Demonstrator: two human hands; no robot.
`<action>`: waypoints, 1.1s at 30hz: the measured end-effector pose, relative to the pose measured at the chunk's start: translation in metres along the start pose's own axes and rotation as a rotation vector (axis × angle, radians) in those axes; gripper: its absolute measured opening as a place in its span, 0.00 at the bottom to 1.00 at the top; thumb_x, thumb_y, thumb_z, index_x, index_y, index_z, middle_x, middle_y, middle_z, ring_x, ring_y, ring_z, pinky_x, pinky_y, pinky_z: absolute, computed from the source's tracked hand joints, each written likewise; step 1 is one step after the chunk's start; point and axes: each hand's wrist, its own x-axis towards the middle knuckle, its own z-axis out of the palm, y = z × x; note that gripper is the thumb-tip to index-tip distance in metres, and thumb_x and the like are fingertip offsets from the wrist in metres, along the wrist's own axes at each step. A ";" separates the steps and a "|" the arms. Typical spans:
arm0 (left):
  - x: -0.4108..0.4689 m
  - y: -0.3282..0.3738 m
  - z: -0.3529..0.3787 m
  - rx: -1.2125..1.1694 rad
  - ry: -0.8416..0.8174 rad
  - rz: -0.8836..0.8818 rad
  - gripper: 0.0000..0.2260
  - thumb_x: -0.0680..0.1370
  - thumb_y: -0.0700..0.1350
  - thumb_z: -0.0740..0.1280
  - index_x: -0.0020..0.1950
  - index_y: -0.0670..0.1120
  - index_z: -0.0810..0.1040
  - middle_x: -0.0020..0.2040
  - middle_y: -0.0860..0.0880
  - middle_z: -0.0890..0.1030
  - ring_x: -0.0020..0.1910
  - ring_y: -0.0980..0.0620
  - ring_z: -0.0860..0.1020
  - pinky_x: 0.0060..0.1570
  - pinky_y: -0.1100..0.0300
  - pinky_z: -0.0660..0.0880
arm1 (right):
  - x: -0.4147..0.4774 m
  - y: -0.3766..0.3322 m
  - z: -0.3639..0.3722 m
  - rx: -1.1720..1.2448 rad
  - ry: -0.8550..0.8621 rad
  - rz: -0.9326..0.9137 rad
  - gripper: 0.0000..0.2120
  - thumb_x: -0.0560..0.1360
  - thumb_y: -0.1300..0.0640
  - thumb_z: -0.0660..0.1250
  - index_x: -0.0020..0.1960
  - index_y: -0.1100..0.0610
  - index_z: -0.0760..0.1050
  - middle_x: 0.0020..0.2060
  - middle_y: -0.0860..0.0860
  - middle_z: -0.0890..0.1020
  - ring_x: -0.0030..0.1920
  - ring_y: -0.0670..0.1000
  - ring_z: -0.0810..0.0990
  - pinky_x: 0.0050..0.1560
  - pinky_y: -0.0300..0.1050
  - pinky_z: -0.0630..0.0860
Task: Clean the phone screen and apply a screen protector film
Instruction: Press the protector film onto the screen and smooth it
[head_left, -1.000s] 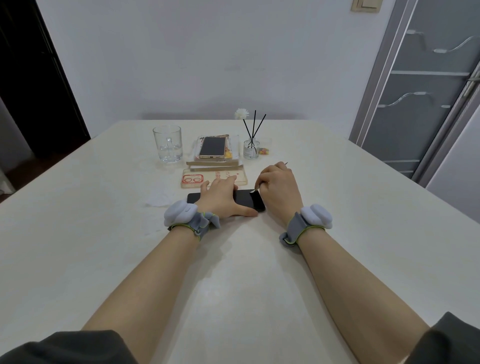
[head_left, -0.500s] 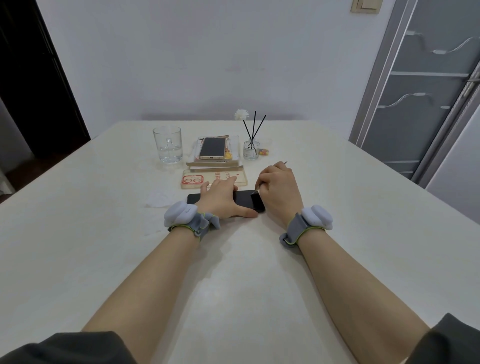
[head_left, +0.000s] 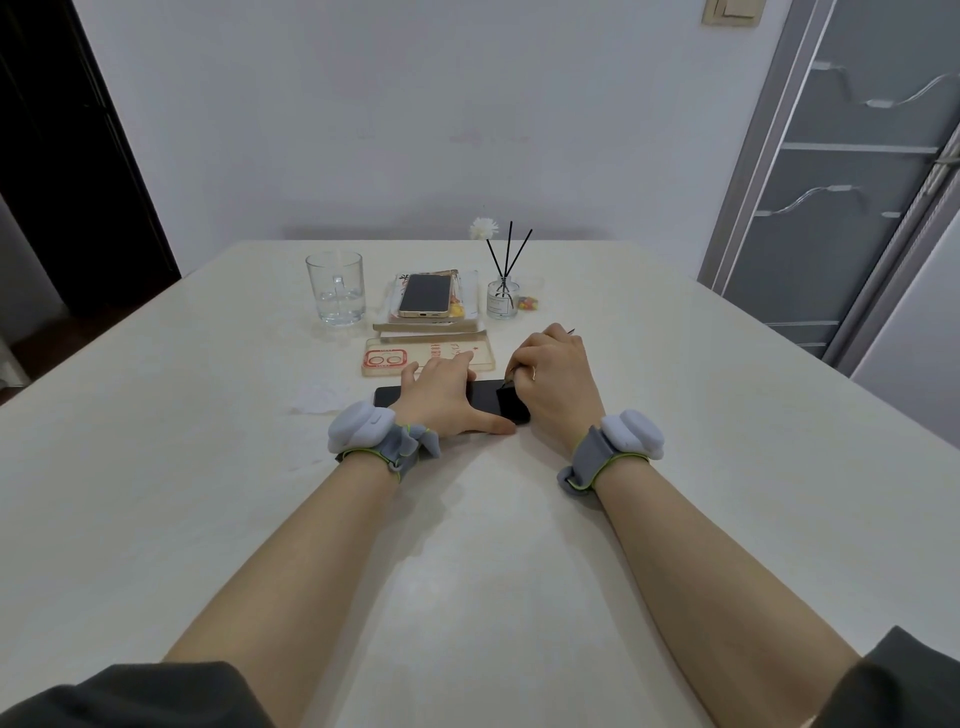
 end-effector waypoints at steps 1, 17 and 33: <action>0.000 0.000 0.000 -0.001 0.001 0.000 0.48 0.63 0.67 0.72 0.75 0.47 0.57 0.66 0.52 0.73 0.70 0.49 0.64 0.71 0.46 0.48 | 0.001 0.000 0.000 -0.012 -0.022 0.004 0.13 0.73 0.64 0.60 0.46 0.59 0.84 0.47 0.52 0.83 0.56 0.55 0.71 0.55 0.44 0.59; -0.001 0.001 -0.001 0.000 -0.008 -0.001 0.49 0.63 0.66 0.72 0.76 0.47 0.56 0.66 0.52 0.73 0.71 0.49 0.63 0.72 0.46 0.48 | -0.004 0.003 -0.001 -0.002 0.051 0.014 0.10 0.72 0.60 0.63 0.40 0.54 0.83 0.41 0.47 0.83 0.50 0.51 0.71 0.50 0.47 0.54; -0.002 0.002 -0.002 -0.009 -0.006 0.001 0.48 0.64 0.65 0.73 0.75 0.47 0.56 0.66 0.52 0.73 0.71 0.49 0.63 0.72 0.46 0.48 | -0.002 0.003 0.003 -0.091 0.112 0.065 0.10 0.74 0.58 0.59 0.45 0.53 0.79 0.43 0.48 0.80 0.54 0.52 0.70 0.50 0.47 0.54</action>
